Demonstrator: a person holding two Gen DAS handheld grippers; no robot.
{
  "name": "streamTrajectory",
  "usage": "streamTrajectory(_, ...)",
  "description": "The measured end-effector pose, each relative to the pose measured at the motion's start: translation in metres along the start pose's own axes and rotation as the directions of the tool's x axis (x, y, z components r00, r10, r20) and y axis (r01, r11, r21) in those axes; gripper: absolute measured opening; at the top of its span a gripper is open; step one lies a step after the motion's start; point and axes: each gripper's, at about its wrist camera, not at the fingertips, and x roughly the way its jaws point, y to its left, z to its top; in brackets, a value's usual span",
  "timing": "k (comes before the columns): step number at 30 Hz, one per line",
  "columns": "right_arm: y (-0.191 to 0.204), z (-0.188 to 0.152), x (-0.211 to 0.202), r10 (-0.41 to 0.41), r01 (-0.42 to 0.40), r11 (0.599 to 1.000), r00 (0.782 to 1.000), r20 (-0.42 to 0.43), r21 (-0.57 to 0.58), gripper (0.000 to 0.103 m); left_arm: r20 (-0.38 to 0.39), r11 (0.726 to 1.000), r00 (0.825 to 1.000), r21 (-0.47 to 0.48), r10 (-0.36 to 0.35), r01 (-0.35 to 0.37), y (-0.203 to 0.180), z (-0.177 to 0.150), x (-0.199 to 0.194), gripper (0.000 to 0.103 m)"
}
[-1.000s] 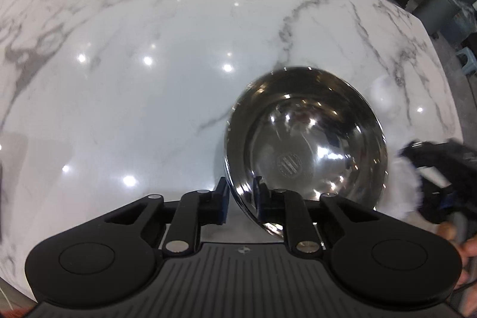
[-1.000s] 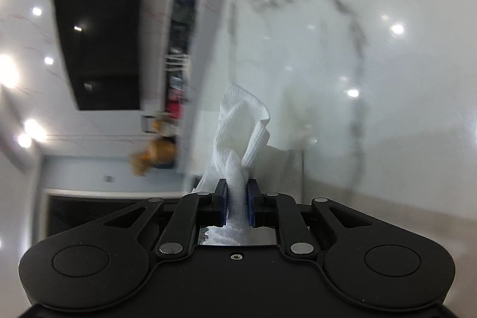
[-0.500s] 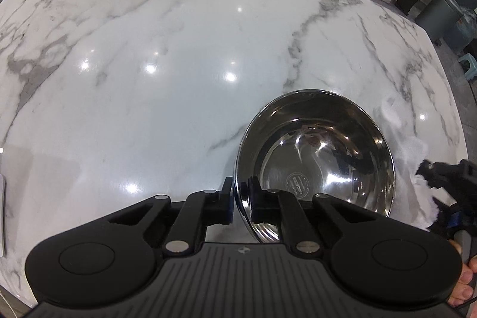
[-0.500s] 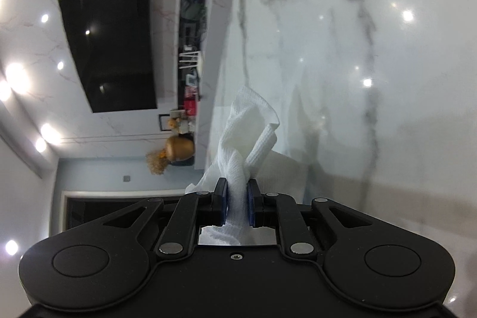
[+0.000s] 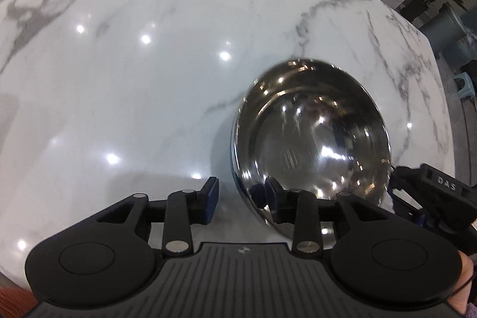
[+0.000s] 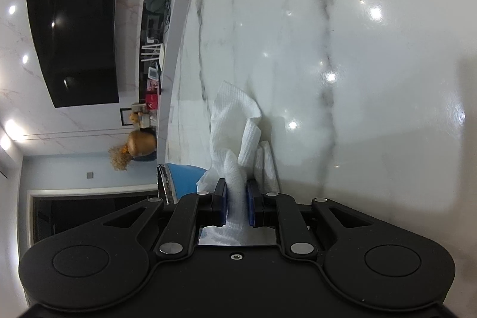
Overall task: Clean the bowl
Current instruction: 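Keep the left gripper on the rim while the right gripper rubs the tissue along the outer wall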
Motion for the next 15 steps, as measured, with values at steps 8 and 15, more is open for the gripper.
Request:
streamTrajectory(8, 0.009, 0.005, -0.011, 0.101, -0.100, 0.995, 0.994, 0.051, -0.008, 0.012, 0.011, 0.996, 0.999, 0.080, 0.042, -0.043, -0.008, 0.000, -0.003, 0.017)
streamTrajectory(15, 0.013, 0.009, -0.020, 0.256, -0.256, 0.967, 0.965, 0.048, -0.011, 0.012, 0.038, 0.988, 0.998, 0.140, 0.059, -0.064, -0.012, 0.010, -0.004, 0.014)
